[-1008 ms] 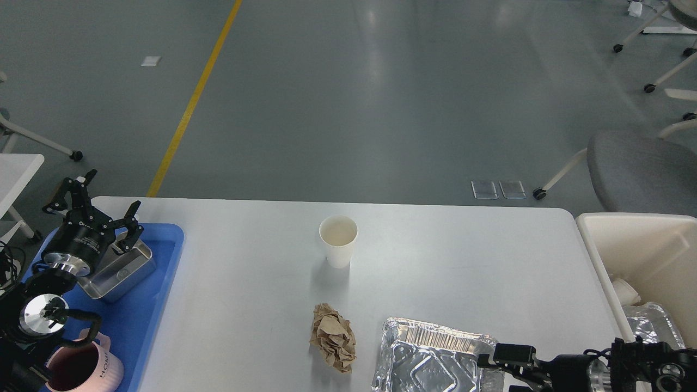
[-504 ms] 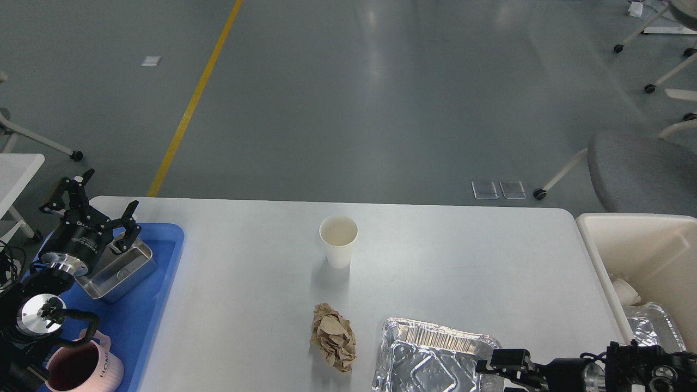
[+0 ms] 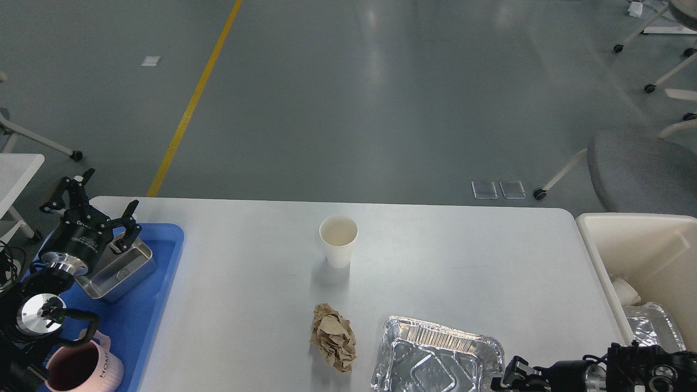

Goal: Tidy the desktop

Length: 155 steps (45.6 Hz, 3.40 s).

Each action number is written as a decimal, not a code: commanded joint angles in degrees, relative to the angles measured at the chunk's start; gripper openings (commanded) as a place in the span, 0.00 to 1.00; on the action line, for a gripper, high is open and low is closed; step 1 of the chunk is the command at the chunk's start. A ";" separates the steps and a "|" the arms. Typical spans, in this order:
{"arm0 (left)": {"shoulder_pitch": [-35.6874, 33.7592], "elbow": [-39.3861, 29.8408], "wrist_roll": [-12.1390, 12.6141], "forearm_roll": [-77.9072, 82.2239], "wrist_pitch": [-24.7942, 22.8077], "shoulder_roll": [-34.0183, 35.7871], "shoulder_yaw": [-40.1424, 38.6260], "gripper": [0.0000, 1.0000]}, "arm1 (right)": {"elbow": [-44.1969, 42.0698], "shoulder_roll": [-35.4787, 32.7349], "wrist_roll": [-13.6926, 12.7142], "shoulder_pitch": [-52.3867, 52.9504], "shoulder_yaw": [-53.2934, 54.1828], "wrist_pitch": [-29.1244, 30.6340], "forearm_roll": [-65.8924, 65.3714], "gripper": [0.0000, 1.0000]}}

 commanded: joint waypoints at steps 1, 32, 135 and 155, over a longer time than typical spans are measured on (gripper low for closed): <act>-0.01 0.00 0.00 0.00 0.00 0.00 -0.09 0.97 | 0.00 0.01 -0.13 0.05 -0.01 -0.29 -0.01 0.00; 0.08 0.00 0.00 0.00 -0.09 0.00 -0.09 0.97 | 1.58 -4.55 -0.22 1.01 4.20 -1.52 0.61 0.00; -0.53 0.00 0.17 0.00 -2.46 -0.27 0.00 0.97 | -7.38 3.26 -17.19 28.96 -2.48 12.28 6.85 0.00; -0.01 0.00 0.09 0.00 -2.73 -0.09 0.00 0.97 | -5.80 3.88 -17.62 28.00 -1.68 12.36 7.64 0.00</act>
